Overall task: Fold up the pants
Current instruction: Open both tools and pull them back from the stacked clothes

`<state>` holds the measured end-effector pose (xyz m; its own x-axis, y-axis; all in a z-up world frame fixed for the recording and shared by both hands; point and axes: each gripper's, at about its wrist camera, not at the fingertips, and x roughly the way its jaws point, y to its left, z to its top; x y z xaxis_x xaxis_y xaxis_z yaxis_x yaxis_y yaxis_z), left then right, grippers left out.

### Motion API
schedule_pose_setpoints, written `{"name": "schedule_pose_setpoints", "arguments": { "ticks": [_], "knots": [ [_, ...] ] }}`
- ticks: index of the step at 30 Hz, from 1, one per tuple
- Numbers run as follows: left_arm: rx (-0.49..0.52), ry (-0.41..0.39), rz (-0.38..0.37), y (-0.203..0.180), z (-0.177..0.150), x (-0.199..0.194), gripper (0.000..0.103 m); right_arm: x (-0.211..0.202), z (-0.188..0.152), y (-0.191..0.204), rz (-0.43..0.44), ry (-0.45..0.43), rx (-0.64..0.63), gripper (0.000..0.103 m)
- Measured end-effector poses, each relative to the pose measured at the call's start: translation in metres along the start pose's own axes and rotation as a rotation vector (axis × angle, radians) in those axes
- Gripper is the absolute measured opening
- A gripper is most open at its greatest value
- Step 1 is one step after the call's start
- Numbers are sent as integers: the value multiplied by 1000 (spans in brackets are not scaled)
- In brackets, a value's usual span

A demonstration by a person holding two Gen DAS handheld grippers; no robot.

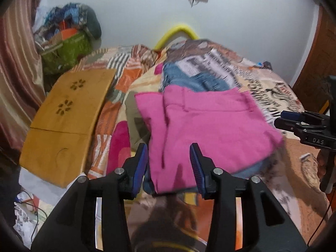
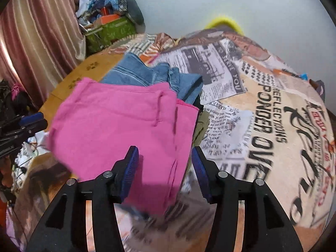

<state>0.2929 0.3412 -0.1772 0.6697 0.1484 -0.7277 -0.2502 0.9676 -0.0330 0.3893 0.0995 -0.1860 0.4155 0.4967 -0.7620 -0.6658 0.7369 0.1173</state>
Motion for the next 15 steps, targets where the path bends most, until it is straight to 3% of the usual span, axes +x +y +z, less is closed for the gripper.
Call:
{"name": "schedule_pose_setpoints", "arguments": {
  "ticks": [9,15],
  "knots": [
    [79,-229,-62,-65,-16,-141,42,-131,-17,47,22,-236,-16,51],
    [57,-350,-100,-92,-42,-227,47,-216,-52,76,68,-407,21,58]
  ]
}}
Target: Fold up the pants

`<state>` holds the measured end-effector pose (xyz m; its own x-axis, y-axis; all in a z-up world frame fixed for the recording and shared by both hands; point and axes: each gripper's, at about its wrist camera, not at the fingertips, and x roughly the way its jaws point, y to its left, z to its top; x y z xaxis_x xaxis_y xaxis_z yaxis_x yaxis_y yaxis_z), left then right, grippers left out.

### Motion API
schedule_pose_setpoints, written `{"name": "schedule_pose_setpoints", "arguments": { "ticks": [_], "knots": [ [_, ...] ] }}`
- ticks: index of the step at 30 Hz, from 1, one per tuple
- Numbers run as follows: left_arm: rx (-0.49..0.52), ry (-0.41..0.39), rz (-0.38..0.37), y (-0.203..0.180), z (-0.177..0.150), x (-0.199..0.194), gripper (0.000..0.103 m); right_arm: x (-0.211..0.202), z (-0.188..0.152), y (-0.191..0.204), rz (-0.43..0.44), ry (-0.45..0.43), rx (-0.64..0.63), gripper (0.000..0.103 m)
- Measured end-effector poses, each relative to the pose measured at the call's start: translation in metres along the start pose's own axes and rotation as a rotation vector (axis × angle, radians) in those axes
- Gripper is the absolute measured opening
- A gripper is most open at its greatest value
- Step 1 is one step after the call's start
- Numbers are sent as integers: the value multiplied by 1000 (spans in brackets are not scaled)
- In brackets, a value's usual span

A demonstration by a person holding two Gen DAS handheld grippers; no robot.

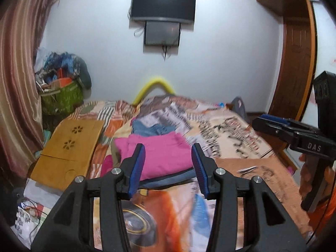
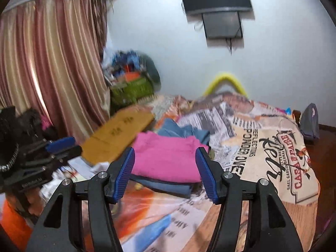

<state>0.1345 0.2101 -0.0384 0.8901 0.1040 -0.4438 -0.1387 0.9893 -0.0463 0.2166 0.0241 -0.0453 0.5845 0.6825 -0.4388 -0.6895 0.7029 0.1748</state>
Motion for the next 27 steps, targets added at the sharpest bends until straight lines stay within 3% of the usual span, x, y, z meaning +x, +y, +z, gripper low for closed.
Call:
{"name": "schedule_pose_setpoints", "arguments": {
  "ticks": [2,5,8,10,13,15,16,22,27],
  "knots": [
    [11,-39,13,-11,0,-26,49,-25,1,9,17,-40,1,61],
    [33,-109,38,-26,-3,-65,62,-59,-1,22,25,-99,-17,67],
    [31,-166,44,-36,-9,-99,70,-93,-5,35,25,-168,-31,80],
    [29,-186,49,-43,-14,-114,79,-111,-11,44,16,-206,-50,84],
    [54,-225,77,-55,-22,-133,82,-128,-18,53,-7,-248,-72,90],
    [55,-241,76,-60,-27,-142,89,-139,-25,60,-21,-278,-81,103],
    [50,-247,74,-62,-29,-145,94,-141,-26,61,-27,-288,-83,103],
    [23,-290,69,-64,-37,-161,102,-144,-33,72,-61,-314,-112,103],
    [30,-293,66,-68,-42,-166,102,-147,-40,76,-68,-318,-119,103]
  ]
}}
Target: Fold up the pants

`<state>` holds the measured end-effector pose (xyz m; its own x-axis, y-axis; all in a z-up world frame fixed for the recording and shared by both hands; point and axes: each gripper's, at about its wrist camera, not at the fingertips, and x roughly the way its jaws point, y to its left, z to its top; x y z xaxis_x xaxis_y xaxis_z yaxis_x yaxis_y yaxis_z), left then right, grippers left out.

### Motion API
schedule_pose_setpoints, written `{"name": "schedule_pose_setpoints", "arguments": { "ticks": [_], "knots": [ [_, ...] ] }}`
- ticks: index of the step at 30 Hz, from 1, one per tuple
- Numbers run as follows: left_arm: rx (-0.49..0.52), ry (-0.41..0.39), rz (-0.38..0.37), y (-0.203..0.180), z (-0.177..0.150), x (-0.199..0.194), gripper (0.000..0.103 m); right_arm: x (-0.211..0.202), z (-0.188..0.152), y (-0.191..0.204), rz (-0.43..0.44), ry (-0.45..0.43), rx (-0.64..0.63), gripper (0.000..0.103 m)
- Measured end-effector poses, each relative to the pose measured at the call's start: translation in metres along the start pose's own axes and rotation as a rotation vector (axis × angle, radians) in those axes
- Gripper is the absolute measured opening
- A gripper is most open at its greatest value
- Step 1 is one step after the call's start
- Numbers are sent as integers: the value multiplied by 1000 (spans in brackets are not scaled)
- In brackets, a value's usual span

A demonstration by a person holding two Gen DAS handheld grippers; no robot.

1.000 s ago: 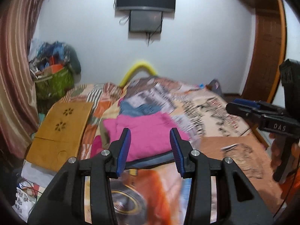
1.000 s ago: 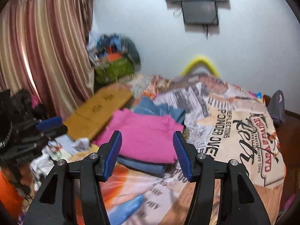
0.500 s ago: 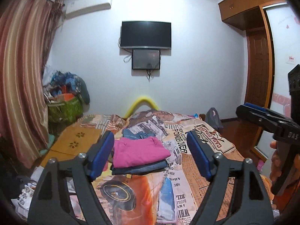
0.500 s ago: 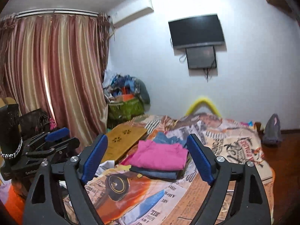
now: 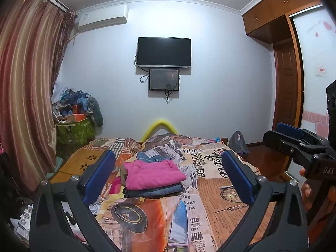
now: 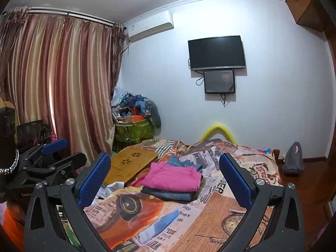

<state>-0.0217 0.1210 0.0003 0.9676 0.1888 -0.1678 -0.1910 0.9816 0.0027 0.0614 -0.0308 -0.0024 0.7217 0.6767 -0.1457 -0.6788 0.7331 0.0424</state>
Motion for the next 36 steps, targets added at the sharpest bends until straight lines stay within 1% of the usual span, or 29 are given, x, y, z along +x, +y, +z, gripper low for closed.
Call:
{"name": "schedule_pose_setpoints", "arguments": {
  "ticks": [15,36],
  "knots": [
    [-32,7,-2,6,-5,2,103,-5,-13,9,-7,15,-26,103],
    [-45,20,3,3,-7,12,103,-9,-9,8,-7,27,-22,103]
  ]
}}
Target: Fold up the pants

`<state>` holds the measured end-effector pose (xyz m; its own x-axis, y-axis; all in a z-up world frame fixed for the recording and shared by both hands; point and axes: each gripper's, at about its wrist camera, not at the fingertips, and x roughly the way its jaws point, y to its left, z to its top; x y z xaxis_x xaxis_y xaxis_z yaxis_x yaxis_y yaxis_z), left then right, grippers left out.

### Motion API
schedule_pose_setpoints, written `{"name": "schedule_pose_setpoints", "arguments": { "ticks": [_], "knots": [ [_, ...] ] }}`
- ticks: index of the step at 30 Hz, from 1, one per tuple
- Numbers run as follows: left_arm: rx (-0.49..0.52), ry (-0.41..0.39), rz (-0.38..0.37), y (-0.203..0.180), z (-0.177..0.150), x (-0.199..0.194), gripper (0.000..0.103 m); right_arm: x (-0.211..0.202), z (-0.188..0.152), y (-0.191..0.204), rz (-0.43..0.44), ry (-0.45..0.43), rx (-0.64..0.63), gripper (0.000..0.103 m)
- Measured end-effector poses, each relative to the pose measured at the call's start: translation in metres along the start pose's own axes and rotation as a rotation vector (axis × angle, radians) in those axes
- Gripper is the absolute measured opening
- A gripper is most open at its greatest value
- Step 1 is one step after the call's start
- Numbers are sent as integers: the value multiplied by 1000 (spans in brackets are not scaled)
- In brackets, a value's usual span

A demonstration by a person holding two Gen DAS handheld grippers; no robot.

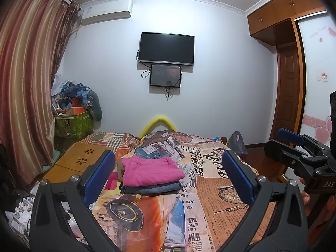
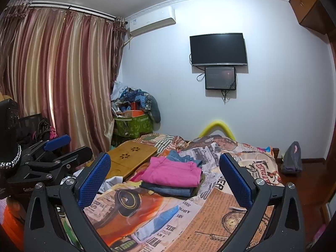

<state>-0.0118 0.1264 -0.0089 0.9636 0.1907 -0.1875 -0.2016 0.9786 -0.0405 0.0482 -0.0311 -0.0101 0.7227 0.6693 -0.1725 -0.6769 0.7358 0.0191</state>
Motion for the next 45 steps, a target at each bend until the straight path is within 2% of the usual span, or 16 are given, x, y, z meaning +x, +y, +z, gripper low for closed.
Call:
{"name": "schedule_pose_setpoints", "arguments": {
  "ticks": [24,35,45],
  "knots": [
    [-1,-5,-18,-2,-2,-2,103,-1,2,1,-2,-4,12,103],
    [3,8,-50,-5,0,-5,103,0,1,2,0,-7,15,103],
    [7,-1,-39,-6,1,-7,103,-1,-1,-3,-6,-6,25,103]
  ]
}}
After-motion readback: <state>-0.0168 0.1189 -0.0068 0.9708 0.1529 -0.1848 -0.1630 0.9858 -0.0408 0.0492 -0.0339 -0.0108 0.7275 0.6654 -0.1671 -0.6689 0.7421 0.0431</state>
